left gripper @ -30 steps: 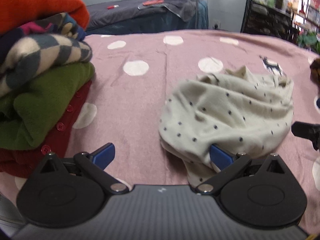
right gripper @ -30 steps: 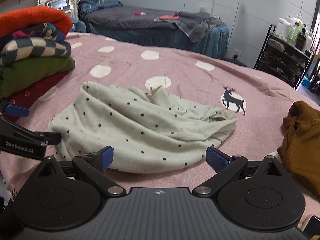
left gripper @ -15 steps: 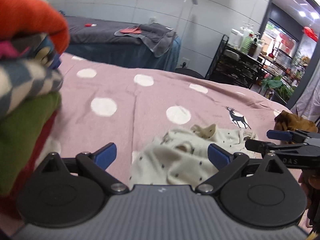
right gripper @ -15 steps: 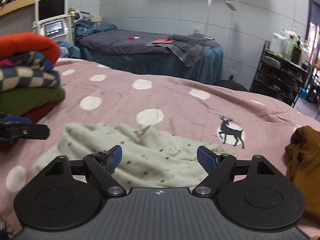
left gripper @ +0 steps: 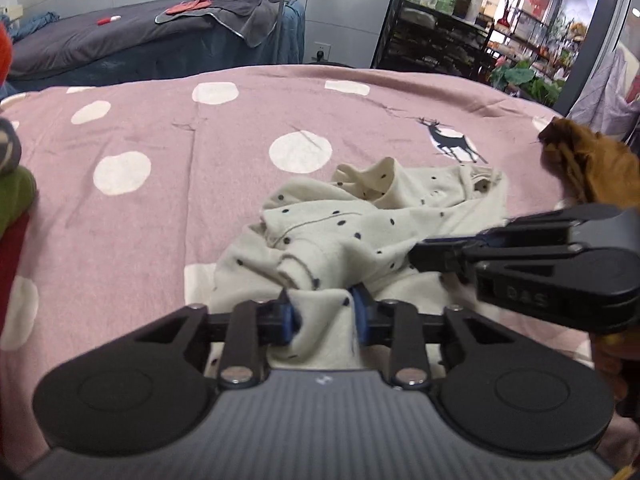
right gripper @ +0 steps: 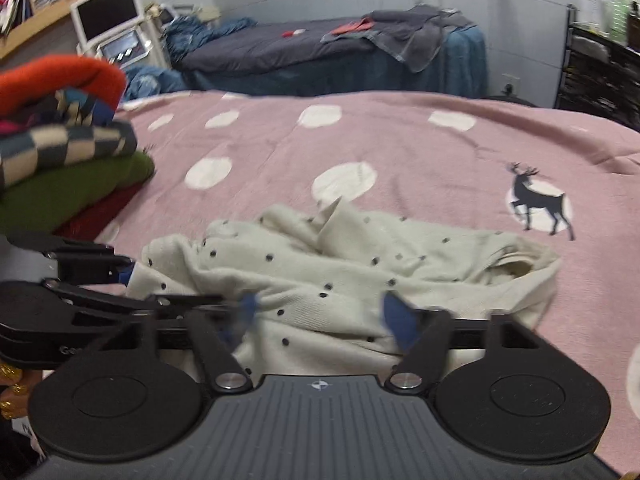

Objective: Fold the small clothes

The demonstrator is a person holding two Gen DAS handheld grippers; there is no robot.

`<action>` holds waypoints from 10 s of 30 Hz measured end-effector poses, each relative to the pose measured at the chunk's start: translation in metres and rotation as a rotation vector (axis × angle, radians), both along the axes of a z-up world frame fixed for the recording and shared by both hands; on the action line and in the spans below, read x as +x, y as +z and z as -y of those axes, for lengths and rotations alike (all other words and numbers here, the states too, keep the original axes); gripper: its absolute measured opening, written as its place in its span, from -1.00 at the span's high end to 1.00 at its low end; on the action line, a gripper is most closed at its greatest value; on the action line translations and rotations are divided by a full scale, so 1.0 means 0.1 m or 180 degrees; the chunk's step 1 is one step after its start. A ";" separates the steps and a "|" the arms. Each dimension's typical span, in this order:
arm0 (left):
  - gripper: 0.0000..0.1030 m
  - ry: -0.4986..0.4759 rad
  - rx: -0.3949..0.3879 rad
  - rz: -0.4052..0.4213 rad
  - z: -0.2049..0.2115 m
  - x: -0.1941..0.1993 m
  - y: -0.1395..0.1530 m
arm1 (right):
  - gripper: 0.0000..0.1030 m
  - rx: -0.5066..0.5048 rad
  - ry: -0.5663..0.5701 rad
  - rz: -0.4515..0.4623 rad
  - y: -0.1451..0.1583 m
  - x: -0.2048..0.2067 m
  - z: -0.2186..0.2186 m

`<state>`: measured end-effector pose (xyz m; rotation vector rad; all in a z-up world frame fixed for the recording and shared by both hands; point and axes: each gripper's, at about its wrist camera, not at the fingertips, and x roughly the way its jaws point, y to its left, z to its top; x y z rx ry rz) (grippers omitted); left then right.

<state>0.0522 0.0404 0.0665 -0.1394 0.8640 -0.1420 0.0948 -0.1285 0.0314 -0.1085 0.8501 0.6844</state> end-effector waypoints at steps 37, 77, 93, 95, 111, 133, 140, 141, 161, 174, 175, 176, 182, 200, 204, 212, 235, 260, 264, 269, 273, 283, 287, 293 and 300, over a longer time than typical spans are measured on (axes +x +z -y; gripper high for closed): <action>0.82 -0.0754 0.0386 0.0069 1.20 -0.57 0.27 | -0.39 0.0292 -0.0675 0.0277 0.63 -1.14 1.37; 0.44 -0.0433 0.0113 -0.0354 0.13 -0.90 0.14 | 0.71 0.2091 -0.0684 -0.0275 0.77 -0.35 1.43; -1.00 -0.1856 -0.0003 0.0874 0.92 -0.59 1.04 | 0.70 0.2854 -0.0577 -0.0212 1.19 -0.74 1.82; -0.22 -0.1859 0.0272 0.0773 1.07 -0.51 0.93 | 0.70 0.2903 -0.0570 -0.0168 1.22 -0.75 1.85; 0.81 -0.1163 -0.0066 0.2370 0.69 -0.78 3.01 | 0.72 0.3072 0.0020 0.1984 2.77 -0.90 1.71; -0.98 -0.1346 -0.0640 0.1822 0.64 -0.91 2.77 | 0.73 0.3321 0.0290 0.1800 3.13 -0.89 1.85; 0.45 -0.1566 -0.1434 0.1220 0.30 -0.75 2.32 | 0.73 0.3272 0.0169 0.1712 3.03 -0.86 1.87; 0.50 -0.1568 -0.1298 0.1205 0.31 -0.77 2.26 | 0.72 0.3260 0.0145 0.1699 3.00 -0.86 1.88; 0.95 -0.1002 0.0419 0.3255 0.56 -2.09 3.97 | 0.76 0.2657 0.0088 0.2506 3.99 -1.35 1.88; 0.92 -0.0580 0.0583 0.3761 0.41 -2.71 4.24 | 0.77 0.2640 0.0315 0.2684 4.21 -1.53 1.81; 0.91 -0.0547 0.0660 0.3570 0.43 -2.56 4.14 | 0.77 0.2549 0.0236 0.2589 4.13 -1.43 1.75; 0.90 -0.0530 0.0705 0.3345 0.43 -2.38 4.01 | 0.77 0.2422 0.0146 0.2463 4.03 -1.32 1.68; 0.87 -0.0263 0.0860 0.1879 0.37 -0.97 2.69 | 0.77 0.1536 -0.0485 0.1480 2.90 -0.25 1.08; -0.63 -0.0135 0.0938 0.0197 -0.02 -0.71 0.28 | -0.92 -0.0005 -0.0657 0.0478 0.74 -0.16 0.92; -0.63 -0.0344 0.0676 0.0052 0.15 -1.22 0.14 | -0.92 -0.0169 -0.0654 0.0302 0.48 -0.68 1.17; -0.58 -0.0959 0.1017 -0.0006 0.75 -1.89 -0.06 | -0.90 -0.0502 -0.0331 0.0269 0.29 -1.65 1.31; 0.96 -0.0290 0.0763 0.0114 0.11 -1.64 0.32 | 0.92 -0.0197 -0.1226 0.0491 0.39 -1.56 1.68; -0.56 0.1058 0.1546 0.0317 -0.83 -1.40 0.52 | -0.04 0.0194 -0.2665 0.1125 0.97 -1.03 2.89; -0.87 0.0877 0.1585 0.0330 -0.62 -1.40 0.52 | -0.44 0.0160 -0.2631 0.1257 1.02 -1.15 2.80; -0.87 0.0394 0.0956 0.0282 -0.45 -1.45 0.55 | -0.85 0.0392 -0.2242 0.1340 1.14 -1.30 2.63; -0.85 -0.0193 0.0661 0.0157 -0.26 -1.51 0.45 | -0.86 0.0626 -0.1502 0.0802 1.03 -1.34 2.31; 0.00 -0.1004 0.0807 -0.0401 -0.04 -1.60 0.05 | -0.63 0.0496 -0.0614 -0.0592 0.24 -1.66 1.82; 0.00 -0.1159 0.0932 -0.0567 -0.13 -1.88 0.03 | -0.62 0.0417 -0.0484 -0.0783 0.07 -1.83 1.79; 0.26 -0.0853 0.0721 -0.0717 -0.29 -2.18 -0.01 | -0.62 0.0505 -0.0350 -0.0744 -0.01 -1.82 1.71; 0.51 -0.0753 0.0210 -0.0899 -0.23 -2.26 -0.07 | -0.63 0.0294 -0.0123 -0.0618 -0.03 -1.80 1.53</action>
